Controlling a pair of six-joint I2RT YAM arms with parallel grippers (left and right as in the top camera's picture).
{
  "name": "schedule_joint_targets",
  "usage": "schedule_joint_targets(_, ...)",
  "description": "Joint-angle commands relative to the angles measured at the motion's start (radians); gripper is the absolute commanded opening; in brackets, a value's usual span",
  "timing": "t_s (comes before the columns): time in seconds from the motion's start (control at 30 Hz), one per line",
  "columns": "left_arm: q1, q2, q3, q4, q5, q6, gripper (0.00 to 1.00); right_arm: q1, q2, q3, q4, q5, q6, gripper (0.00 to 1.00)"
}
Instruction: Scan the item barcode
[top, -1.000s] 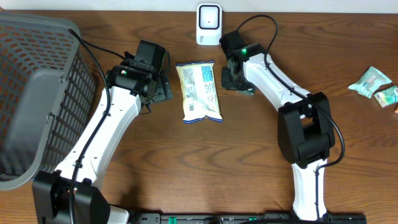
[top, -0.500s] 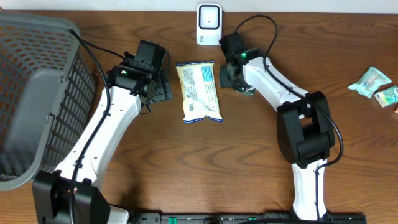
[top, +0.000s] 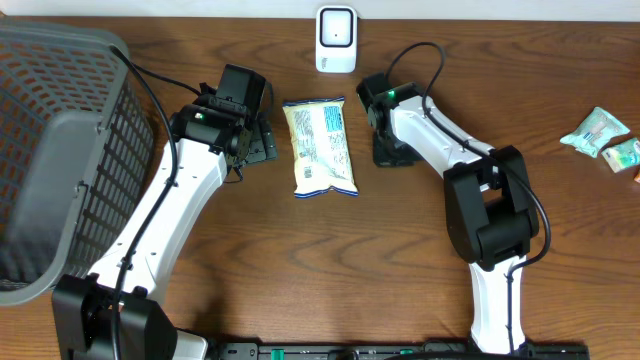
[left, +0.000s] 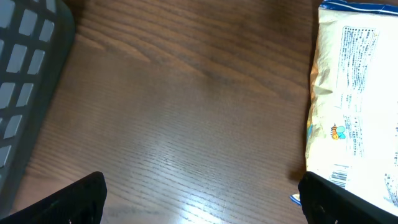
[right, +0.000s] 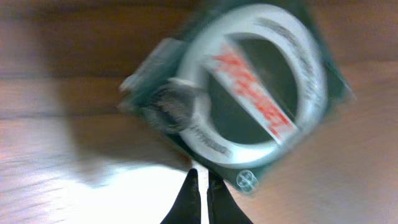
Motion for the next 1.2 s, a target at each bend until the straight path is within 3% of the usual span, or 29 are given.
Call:
schedule_joint_targets(0.0,0.002,-0.009,0.005,-0.005,-0.016,0.006,0.98,-0.029,-0.010,0.015,-0.039,0.197,0.066,0.01)
schedule_joint_targets(0.1,0.002,-0.009,0.005,-0.005,-0.016,0.006,0.98,-0.072,-0.010,0.019,-0.039,0.200,0.071,0.01)
schedule_joint_targets(0.33,0.002,-0.009,0.005,-0.005,-0.016,0.006,0.98,-0.158,-0.010,0.081,-0.039,-0.055,0.015,0.02)
schedule_joint_targets(0.5,0.002,-0.009,0.005,-0.005,-0.016,0.006,0.98,-0.179,-0.010,0.130,-0.039,-0.202,-0.096,0.12)
schedule_joint_targets(0.57,0.002,-0.009,0.005,-0.005,-0.016,0.006,0.98,-0.180,-0.010,0.149,-0.039,-0.233,-0.134,0.22)
schedule_joint_targets(0.6,0.002,-0.009,0.005,-0.005,-0.016,0.006,0.98,-0.180,-0.010,0.158,-0.039,-0.243,-0.151,0.33)
schedule_joint_targets(0.63,0.002,-0.009,0.005,-0.005,-0.016,0.006,0.98,-0.179,-0.010,0.165,-0.040,-0.251,-0.169,0.49)
schedule_joint_targets(0.67,0.002,-0.009,0.005,-0.005,-0.016,0.006,0.98,-0.179,-0.010,0.172,-0.040,-0.254,-0.180,0.77)
schedule_joint_targets(0.77,0.002,-0.009,0.005,-0.005,-0.016,0.006,0.98,-0.180,-0.010,0.182,-0.033,-0.248,-0.205,0.84)
schedule_joint_targets(0.83,0.002,-0.009,0.005,-0.005,-0.016,0.006,0.98,-0.184,-0.010,0.182,-0.017,-0.244,-0.212,0.97)
schedule_joint_targets(0.87,0.002,-0.009,0.005,-0.005,-0.016,0.006,0.98,-0.187,-0.010,0.182,-0.006,-0.236,-0.215,0.99)
schedule_joint_targets(1.17,0.002,-0.009,0.005,-0.005,-0.016,0.006,0.97,-0.206,-0.009,0.169,0.058,-0.167,-0.283,0.99)
